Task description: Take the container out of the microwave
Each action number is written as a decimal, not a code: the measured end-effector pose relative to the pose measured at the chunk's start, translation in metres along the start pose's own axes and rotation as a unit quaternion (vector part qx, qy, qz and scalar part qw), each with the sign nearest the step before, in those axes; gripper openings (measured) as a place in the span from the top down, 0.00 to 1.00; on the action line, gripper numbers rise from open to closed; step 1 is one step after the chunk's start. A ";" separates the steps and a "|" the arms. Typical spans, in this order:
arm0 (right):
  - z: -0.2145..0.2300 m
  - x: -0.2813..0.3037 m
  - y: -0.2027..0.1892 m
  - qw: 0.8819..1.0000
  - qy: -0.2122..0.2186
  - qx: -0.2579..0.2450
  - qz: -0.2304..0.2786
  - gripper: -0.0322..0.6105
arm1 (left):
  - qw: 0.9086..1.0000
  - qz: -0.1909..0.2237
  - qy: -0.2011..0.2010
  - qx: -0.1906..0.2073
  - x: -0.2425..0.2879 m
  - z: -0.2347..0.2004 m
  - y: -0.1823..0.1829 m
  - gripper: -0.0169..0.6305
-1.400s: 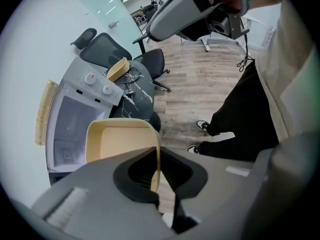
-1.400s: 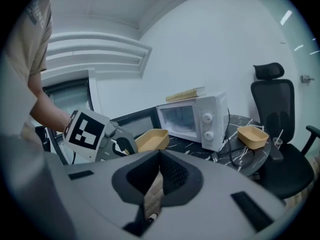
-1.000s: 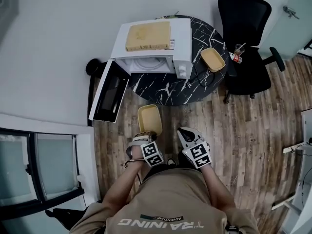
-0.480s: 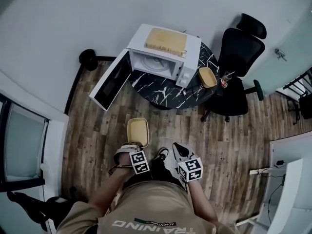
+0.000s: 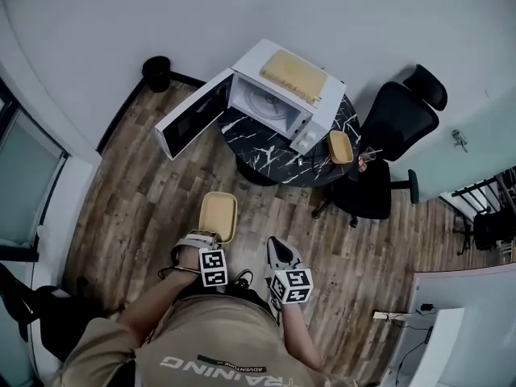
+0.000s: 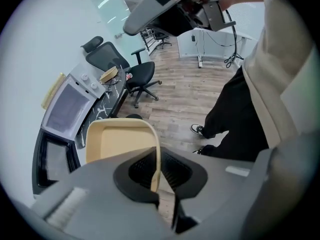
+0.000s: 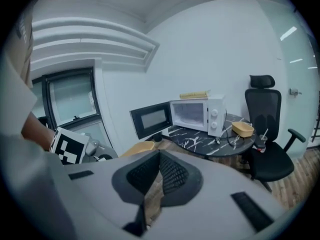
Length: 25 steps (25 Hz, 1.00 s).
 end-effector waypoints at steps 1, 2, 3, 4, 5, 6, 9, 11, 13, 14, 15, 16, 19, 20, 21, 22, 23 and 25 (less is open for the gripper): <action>0.002 0.001 0.006 1.000 0.005 -0.008 0.007 0.94 | 1.000 -0.001 0.004 0.002 -0.002 -0.004 0.004 0.94; 0.004 0.001 0.010 1.000 0.010 -0.015 0.013 0.94 | 1.000 -0.001 0.006 0.001 -0.004 -0.006 0.008 0.94; 0.007 -0.002 0.014 1.000 0.015 -0.020 0.017 0.94 | 1.000 -0.001 0.008 -0.001 -0.007 -0.006 0.014 0.94; 0.009 -0.006 0.016 0.999 0.019 -0.025 0.022 0.94 | 1.000 0.000 0.010 -0.004 -0.010 -0.006 0.021 0.94; 0.013 -0.009 0.018 0.999 0.023 -0.029 0.027 0.94 | 1.000 0.001 0.012 -0.005 -0.013 -0.007 0.027 0.94; 0.016 -0.010 0.020 0.999 0.025 -0.032 0.031 0.94 | 1.000 0.001 0.015 -0.002 -0.016 -0.009 0.032 0.94; 0.022 -0.007 0.015 0.999 0.025 -0.020 0.040 0.94 | 1.000 -0.002 0.011 0.011 -0.021 -0.015 0.037 0.94; 0.024 -0.004 0.014 0.999 0.023 -0.018 0.044 0.94 | 1.000 0.000 0.007 0.013 -0.019 -0.020 0.042 0.94; 0.029 -0.002 0.017 0.998 0.028 -0.029 0.044 0.94 | 1.000 0.001 0.008 0.010 -0.014 -0.026 0.050 0.94; 0.030 -0.001 0.018 0.998 0.031 -0.033 0.044 0.94 | 1.000 0.001 0.005 0.008 -0.012 -0.027 0.053 0.94; 0.030 -0.002 0.018 0.998 0.034 -0.036 0.042 0.94 | 1.000 0.002 0.002 0.006 -0.013 -0.027 0.057 0.94; 0.030 -0.003 0.018 0.998 0.036 -0.037 0.041 0.94 | 1.000 0.004 0.000 0.006 -0.014 -0.025 0.062 0.94; 0.028 -0.007 0.023 0.997 0.042 -0.043 0.043 0.94 | 1.000 0.011 0.006 0.013 -0.022 -0.026 0.075 0.94; 0.028 -0.008 0.026 0.997 0.043 -0.048 0.048 0.94 | 1.000 0.014 0.010 0.014 -0.025 -0.028 0.078 0.94; 0.027 -0.010 0.030 0.996 0.044 -0.054 0.053 0.94 | 1.000 0.017 0.015 0.014 -0.028 -0.029 0.082 0.94; 0.027 -0.012 0.033 0.996 0.043 -0.059 0.058 0.94 | 1.000 0.019 0.020 0.012 -0.031 -0.031 0.085 0.94; 0.027 -0.014 0.035 0.995 0.042 -0.062 0.062 0.94 | 0.999 0.022 0.024 0.009 -0.034 -0.033 0.087 0.94; 0.027 -0.016 0.041 0.995 0.042 -0.063 0.065 0.94 | 0.999 0.027 0.031 0.007 -0.039 -0.038 0.091 0.94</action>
Point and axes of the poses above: the fingertips, and each gripper's own axes: x forward along the fingers, z to its right, y out of its top, the point moved 8 cm from there along -x, backward along the fingers, and after that the axes turned 8 degrees about y, right-handed, at the moved point
